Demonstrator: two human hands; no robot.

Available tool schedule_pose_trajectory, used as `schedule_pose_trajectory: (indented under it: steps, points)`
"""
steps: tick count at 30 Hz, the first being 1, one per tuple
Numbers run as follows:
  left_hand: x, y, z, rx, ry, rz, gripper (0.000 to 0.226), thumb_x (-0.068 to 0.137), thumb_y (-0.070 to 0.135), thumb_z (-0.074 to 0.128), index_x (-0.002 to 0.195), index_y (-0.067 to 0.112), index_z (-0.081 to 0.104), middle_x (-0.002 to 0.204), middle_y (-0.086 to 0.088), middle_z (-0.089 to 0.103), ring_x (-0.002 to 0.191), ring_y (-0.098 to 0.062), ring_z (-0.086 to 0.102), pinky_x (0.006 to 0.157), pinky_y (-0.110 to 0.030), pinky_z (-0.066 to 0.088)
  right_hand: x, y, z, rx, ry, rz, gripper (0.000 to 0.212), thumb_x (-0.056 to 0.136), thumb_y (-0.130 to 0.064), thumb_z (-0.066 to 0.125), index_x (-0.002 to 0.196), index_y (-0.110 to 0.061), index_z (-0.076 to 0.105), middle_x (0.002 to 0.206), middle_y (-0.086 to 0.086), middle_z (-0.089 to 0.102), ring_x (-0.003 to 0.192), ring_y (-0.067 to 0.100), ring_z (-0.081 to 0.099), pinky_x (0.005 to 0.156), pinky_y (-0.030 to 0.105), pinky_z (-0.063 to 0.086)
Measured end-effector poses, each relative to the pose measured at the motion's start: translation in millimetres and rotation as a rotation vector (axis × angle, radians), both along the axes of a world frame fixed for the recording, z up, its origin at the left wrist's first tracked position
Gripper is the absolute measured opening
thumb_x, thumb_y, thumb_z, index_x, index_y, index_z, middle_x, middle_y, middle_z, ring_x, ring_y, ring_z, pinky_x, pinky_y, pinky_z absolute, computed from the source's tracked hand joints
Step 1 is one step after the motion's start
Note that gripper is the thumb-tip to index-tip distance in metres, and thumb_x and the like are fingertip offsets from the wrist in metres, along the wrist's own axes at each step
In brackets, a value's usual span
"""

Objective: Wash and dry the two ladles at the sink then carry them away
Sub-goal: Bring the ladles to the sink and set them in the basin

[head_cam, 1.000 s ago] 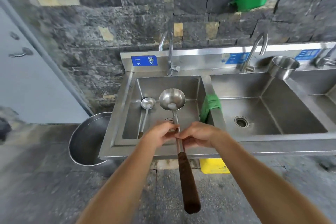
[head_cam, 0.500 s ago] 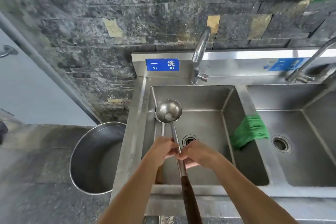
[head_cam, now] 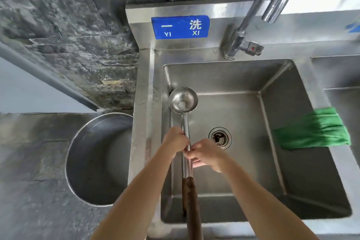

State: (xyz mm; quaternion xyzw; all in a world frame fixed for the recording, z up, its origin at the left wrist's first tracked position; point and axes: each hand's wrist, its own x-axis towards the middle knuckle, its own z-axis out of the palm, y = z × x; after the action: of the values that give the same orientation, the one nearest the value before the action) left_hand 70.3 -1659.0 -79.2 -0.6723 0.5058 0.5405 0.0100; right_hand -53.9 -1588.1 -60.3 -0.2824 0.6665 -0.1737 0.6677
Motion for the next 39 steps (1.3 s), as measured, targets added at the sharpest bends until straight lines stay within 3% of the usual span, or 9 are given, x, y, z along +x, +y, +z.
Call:
schedule_pose_trajectory:
  steps: [5,8,12,16,18,22,29,35,39]
  points:
    - [-5,-4,-6,-0.029,-0.037,0.005,0.011,0.073,0.003,0.057,0.075,0.002,0.068,0.077,-0.02,0.071,0.065,-0.029,0.067,0.058,-0.034,0.052,0,-7,-27,0.026,0.016,0.003,0.027,0.089,-0.002,0.076,0.11,0.015,0.071,0.106,0.031,0.074,0.073,0.017,0.073,0.061,0.024,0.061]
    - [-7,-7,-23,-0.051,-0.052,0.043,0.01,0.076,0.001,0.055,0.076,-0.001,0.064,0.07,-0.02,0.066,0.059,-0.024,0.054,0.055,-0.029,0.042,-3,-13,-39,0.035,0.006,0.012,0.023,0.091,-0.001,0.074,0.108,0.014,0.072,0.093,0.021,0.073,0.076,0.02,0.071,0.066,0.026,0.063]
    - [-12,-10,-42,-0.058,-0.099,0.034,0.009,0.073,0.001,0.056,0.066,0.007,0.057,0.061,-0.01,0.056,0.058,-0.024,0.05,0.055,-0.03,0.042,-3,-18,-51,0.052,-0.007,0.008,0.021,0.092,-0.002,0.072,0.108,0.012,0.072,0.092,0.018,0.07,0.079,0.021,0.07,0.062,0.023,0.061]
    - [-14,-14,-53,-0.061,-0.082,0.047,0.021,0.066,-0.002,0.053,0.055,0.014,0.045,0.071,-0.029,0.059,0.056,-0.033,0.047,0.056,-0.031,0.04,-2,-22,-67,0.062,0.036,0.042,0.022,0.093,-0.002,0.07,0.108,0.014,0.07,0.09,0.017,0.069,0.072,0.016,0.069,0.058,0.018,0.057]
    - [-17,-16,-55,-0.077,-0.102,0.039,0.026,0.067,-0.004,0.052,0.054,0.016,0.042,0.079,-0.028,0.06,0.067,-0.046,0.054,0.056,-0.031,0.037,-1,-26,-75,0.067,0.056,0.047,0.023,0.092,0.0,0.069,0.11,0.015,0.07,0.092,0.02,0.069,0.072,0.016,0.069,0.057,0.018,0.057]
    - [-18,-15,-55,-0.156,-0.201,-0.066,0.025,0.068,-0.003,0.052,0.056,0.016,0.039,0.081,-0.023,0.062,0.084,-0.039,0.06,0.061,-0.043,0.048,3,-29,-85,0.083,0.072,0.071,0.024,0.088,0.003,0.07,0.108,0.015,0.069,0.089,0.02,0.07,0.073,0.021,0.072,0.065,0.025,0.064]
    - [-24,-14,-57,-0.169,-0.277,-0.127,0.011,0.075,0.003,0.054,0.079,0.012,0.051,0.083,-0.009,0.065,0.076,-0.03,0.054,0.061,-0.028,0.034,4,-27,-92,0.087,0.111,0.062,0.021,0.074,-0.006,0.081,0.094,0.0,0.079,0.093,0.026,0.077,0.086,0.028,0.08,0.079,0.039,0.066]
    - [-29,-15,-47,-0.139,-0.321,-0.174,0.011,0.082,0.01,0.057,0.089,0.011,0.048,0.096,-0.011,0.065,0.083,-0.03,0.057,0.065,-0.03,0.037,-21,-30,-63,0.042,0.235,0.085,0.047,0.084,-0.019,0.078,0.129,-0.009,0.069,0.11,0.01,0.078,0.093,0.028,0.077,0.09,0.043,0.062]
    - [-39,-34,-33,-0.209,-0.236,-0.128,0.033,0.091,0.026,0.054,0.121,0.012,0.055,0.123,-0.008,0.064,0.114,-0.028,0.06,0.094,-0.034,0.048,-78,-60,-7,-0.089,0.399,-0.05,0.06,0.089,-0.038,0.074,0.145,-0.022,0.057,0.134,-0.002,0.069,0.12,0.02,0.065,0.094,0.029,0.052]
